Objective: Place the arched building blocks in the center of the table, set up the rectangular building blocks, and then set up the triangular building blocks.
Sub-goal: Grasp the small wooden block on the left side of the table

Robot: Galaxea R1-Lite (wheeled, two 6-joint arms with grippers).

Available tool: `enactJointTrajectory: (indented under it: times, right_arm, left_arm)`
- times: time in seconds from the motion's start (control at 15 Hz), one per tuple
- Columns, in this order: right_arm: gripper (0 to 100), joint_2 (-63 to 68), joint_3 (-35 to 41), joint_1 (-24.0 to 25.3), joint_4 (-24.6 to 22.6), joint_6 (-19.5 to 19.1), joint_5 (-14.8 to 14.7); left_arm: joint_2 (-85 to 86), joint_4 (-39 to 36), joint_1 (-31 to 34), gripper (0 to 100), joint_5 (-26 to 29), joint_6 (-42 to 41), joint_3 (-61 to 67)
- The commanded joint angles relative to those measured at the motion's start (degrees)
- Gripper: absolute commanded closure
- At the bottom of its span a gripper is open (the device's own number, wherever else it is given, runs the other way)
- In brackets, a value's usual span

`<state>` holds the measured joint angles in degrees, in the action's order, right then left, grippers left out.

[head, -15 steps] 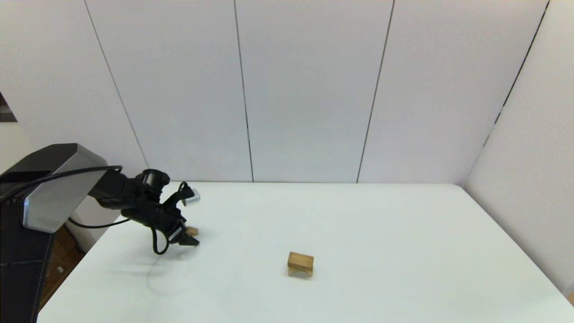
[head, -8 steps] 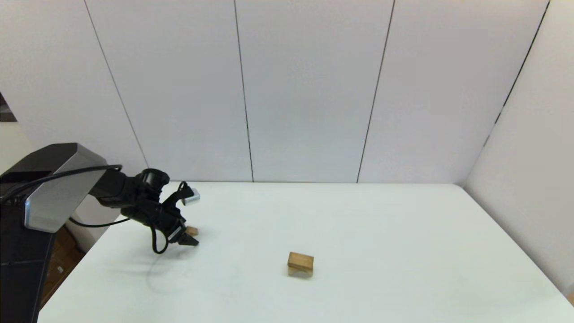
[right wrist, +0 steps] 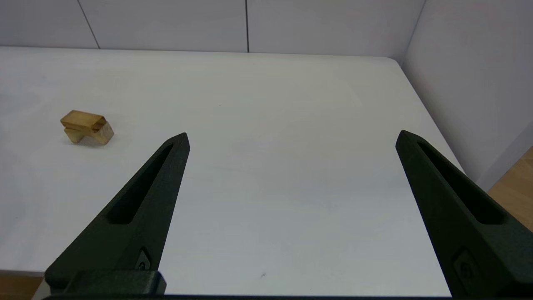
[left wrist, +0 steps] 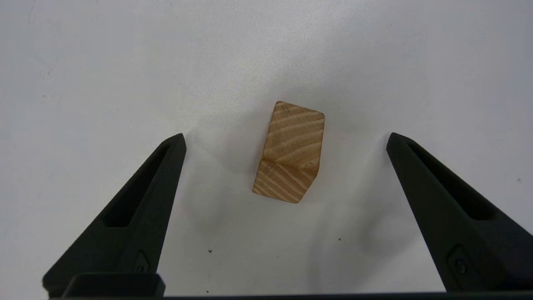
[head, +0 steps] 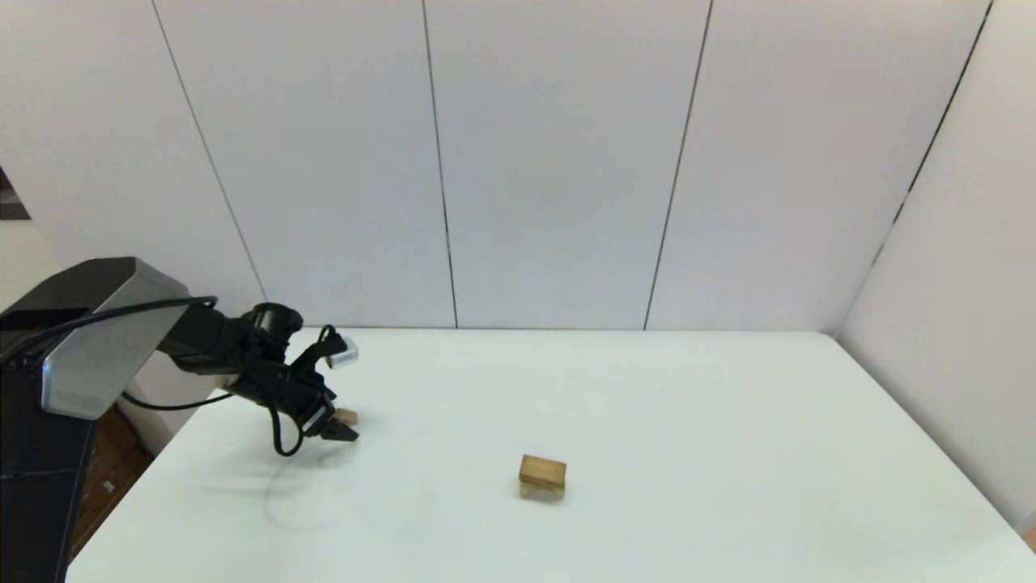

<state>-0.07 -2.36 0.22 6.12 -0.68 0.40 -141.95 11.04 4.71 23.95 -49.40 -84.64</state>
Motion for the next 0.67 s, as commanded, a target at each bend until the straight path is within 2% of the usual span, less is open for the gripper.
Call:
enactJointTrajectory:
  times: [0.07,0.67]
  right_arm:
    - [0,0.0,0.0,0.0,0.0,0.0,0.0]
    - [0,0.0,0.0,0.0,0.0,0.0,0.0]
  left_arm:
    - [0.0,0.0,0.3,0,0.1,-0.3,0.0]
    - [-0.5,1.1,1.1,0,0.2,-0.3,-0.8]
